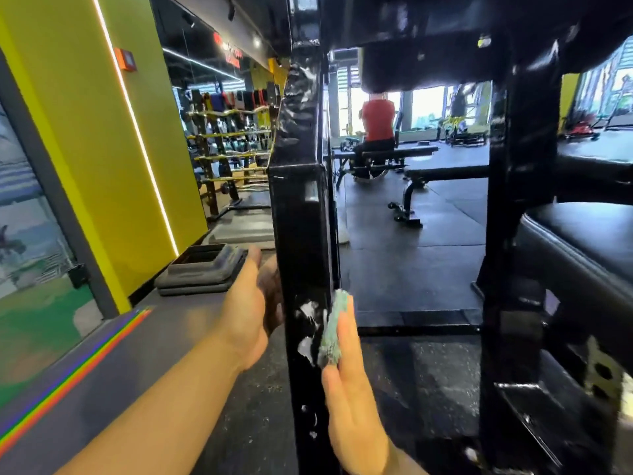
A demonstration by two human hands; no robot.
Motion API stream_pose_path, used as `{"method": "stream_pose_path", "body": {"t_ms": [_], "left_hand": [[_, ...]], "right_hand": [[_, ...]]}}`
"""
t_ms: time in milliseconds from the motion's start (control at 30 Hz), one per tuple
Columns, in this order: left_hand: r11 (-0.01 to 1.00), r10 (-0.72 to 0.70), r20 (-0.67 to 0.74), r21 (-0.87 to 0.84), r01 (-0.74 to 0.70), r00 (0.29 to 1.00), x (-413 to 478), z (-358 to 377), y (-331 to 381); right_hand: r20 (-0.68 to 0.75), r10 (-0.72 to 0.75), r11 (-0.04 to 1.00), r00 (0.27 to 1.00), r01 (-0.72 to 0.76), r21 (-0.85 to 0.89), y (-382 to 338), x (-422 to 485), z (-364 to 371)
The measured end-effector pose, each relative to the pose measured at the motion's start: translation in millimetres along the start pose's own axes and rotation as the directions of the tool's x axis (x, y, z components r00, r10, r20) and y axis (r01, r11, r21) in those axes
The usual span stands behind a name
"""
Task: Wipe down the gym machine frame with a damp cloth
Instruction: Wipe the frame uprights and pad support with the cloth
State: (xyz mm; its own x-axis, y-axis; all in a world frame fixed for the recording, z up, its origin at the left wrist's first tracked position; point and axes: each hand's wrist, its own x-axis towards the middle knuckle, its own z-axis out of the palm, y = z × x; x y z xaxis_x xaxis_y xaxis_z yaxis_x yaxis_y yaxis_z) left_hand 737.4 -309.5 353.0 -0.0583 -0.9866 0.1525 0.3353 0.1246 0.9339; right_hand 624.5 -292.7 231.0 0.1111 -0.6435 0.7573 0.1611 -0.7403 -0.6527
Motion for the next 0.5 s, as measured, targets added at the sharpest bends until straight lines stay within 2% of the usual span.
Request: {"method": "stream_pose_path", "body": {"t_ms": [33, 100, 200, 300, 367, 433, 500], "left_hand": [[1.000, 0.002, 0.010, -0.006, -0.002, 1.000, 1, 0, -1], [1.000, -0.010, 0.015, -0.009, 0.010, 1.000, 1, 0, 0], [0.999, -0.044, 0.078, 0.029, 0.042, 0.996, 3, -7, 0], [0.995, -0.100, 0.079, 0.027, 0.098, 0.992, 4, -16, -3], [0.988, -0.121, 0.071, -0.084, 0.127, 0.990, 4, -20, -7], [0.973, -0.139, 0.058, -0.178, 0.147, 0.989, 4, -23, -13], [0.975, -0.159, 0.002, -0.156, 0.157, 0.987, 6, -31, -22]], "right_hand": [[0.001, 0.005, 0.999, 1.000, -0.005, -0.038, -1, -1, -1], [0.042, -0.091, 0.979, 0.995, 0.097, -0.181, -12, 16, -4], [0.042, -0.259, 0.884, 0.965, 0.254, -0.393, -42, 87, -5], [0.064, -0.310, 0.778, 0.949, 0.292, -0.556, -58, 123, -3], [0.186, -0.359, 0.630, 0.915, 0.384, -0.675, -45, 96, -5], [0.326, -0.318, 0.441, 0.890, 0.443, -0.780, -15, 41, -9], [0.364, -0.286, 0.272, 0.887, 0.439, -0.856, 7, -7, -13]]}}
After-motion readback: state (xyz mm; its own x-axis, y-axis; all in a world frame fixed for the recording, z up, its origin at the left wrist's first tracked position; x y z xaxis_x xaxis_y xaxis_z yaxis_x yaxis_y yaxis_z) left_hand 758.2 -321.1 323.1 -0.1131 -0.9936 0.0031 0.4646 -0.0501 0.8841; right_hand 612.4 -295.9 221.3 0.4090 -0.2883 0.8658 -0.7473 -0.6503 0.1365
